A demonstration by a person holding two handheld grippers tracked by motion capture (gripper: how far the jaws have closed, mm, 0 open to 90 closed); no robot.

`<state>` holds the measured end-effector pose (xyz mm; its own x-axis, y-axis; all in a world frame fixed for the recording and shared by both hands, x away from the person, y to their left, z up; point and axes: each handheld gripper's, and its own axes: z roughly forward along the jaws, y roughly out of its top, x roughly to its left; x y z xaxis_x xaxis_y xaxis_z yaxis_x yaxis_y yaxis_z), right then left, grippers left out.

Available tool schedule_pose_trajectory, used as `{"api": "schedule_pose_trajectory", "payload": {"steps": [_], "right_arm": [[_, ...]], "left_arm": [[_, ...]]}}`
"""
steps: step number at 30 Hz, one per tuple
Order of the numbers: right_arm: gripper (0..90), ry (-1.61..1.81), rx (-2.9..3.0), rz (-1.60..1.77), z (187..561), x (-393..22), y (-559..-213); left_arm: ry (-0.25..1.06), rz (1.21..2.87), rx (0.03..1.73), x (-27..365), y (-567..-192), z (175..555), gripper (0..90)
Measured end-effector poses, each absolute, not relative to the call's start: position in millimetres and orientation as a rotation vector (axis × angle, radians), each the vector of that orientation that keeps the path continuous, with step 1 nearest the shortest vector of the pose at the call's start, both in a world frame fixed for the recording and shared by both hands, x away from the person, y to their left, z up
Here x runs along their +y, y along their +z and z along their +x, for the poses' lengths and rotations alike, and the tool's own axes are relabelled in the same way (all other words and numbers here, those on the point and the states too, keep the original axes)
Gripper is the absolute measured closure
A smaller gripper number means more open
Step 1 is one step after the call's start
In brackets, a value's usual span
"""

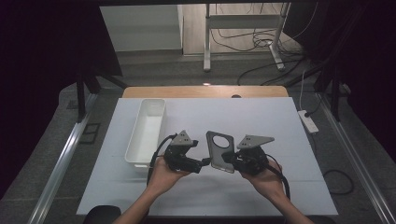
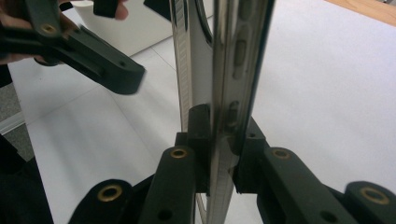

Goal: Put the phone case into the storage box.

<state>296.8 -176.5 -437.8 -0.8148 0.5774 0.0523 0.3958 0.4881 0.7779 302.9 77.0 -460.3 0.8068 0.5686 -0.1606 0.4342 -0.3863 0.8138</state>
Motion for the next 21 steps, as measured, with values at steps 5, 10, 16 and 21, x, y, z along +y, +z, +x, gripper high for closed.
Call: {"api": "schedule_pose_trajectory", "payload": {"steps": [5,10,16,21], "right_arm": [[80.1,1.222,2.523,0.842,295.8,-173.1,-439.4],[80.1,1.232,2.531,0.838,294.3,-170.1,-440.2],[79.8,1.224,2.552,0.828,292.0,-165.4,-442.0],[75.3,1.245,2.57,0.808,292.0,-163.0,-445.9]], "left_arm": [[0.15,2.009,0.754,77.1,-456.6,300.5,43.4],[0.12,1.985,0.761,81.0,-454.6,300.6,63.5],[0.127,2.012,0.763,80.2,-450.2,297.6,84.4],[0.164,2.009,0.812,77.5,-448.3,297.1,88.8]]}}
